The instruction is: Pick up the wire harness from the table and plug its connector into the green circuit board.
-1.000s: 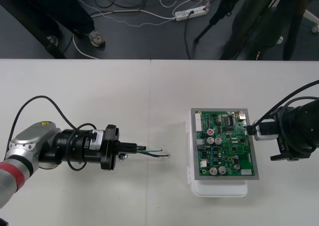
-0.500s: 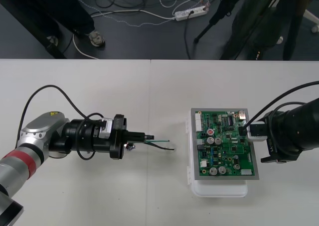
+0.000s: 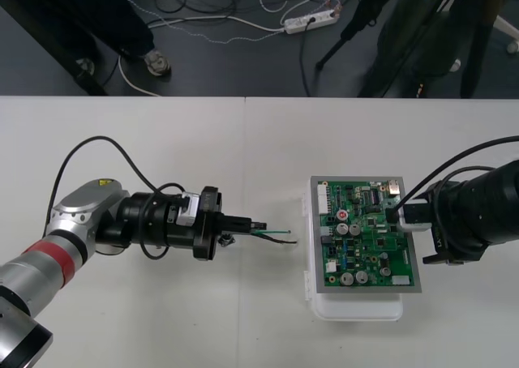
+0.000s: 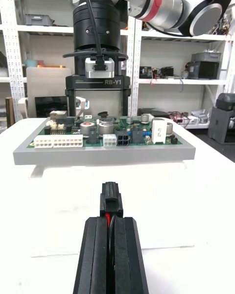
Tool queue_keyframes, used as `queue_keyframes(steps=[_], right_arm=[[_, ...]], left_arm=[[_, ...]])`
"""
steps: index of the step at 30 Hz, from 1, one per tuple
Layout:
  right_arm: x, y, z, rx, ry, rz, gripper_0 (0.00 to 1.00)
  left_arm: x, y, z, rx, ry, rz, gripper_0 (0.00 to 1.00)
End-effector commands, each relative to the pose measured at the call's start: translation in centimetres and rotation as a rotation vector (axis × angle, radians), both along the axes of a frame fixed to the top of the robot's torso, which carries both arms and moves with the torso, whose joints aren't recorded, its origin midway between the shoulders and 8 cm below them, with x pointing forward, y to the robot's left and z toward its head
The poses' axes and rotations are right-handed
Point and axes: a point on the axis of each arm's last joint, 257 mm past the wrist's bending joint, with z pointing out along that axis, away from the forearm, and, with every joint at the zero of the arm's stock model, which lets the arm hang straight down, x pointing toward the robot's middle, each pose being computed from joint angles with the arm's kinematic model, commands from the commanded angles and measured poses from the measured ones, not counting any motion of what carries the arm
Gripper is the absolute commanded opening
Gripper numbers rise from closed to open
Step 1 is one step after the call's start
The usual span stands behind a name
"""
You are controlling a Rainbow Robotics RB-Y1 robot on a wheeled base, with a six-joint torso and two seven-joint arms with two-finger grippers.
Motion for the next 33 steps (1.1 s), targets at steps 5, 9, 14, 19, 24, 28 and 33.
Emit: queue_keyframes(steps=[5, 9, 14, 19, 24, 28, 33], right_arm=[[0.1, 1.6, -0.5, -0.010, -0.028, 0.097, 1.00], [0.0, 1.8, -0.8, -0.003, -0.035, 0.105, 1.00], [0.1, 2.3, -0.8, 0.004, -0.042, 0.114, 1.00], [0.2, 2.1, -0.9, -0.006, -0.047, 0.117, 1.00], [0.0, 1.8, -1.3, -0.011, -0.041, 0.108, 1.00], [-0.1, 1.7, -1.4, -0.013, -0.042, 0.106, 1.00], [-0.2, 1.5, -1.9, -0.003, -0.050, 0.093, 1.00]], left_arm=[[0.1, -3.4, 0.8, 0.021, 0.060, -0.034, 0.00], [-0.2, -4.0, 0.7, 0.023, 0.058, -0.026, 0.00], [-0.4, -4.7, 0.6, 0.027, 0.053, -0.010, 0.00], [-0.7, -5.3, 0.4, 0.036, 0.062, -0.004, 0.00], [-1.0, -5.4, 0.0, 0.049, 0.071, 0.003, 0.00], [-1.0, -5.8, 0.0, 0.050, 0.073, 0.016, 0.00], [-1.4, -6.6, 0.0, 0.060, 0.064, 0.033, 0.00]])
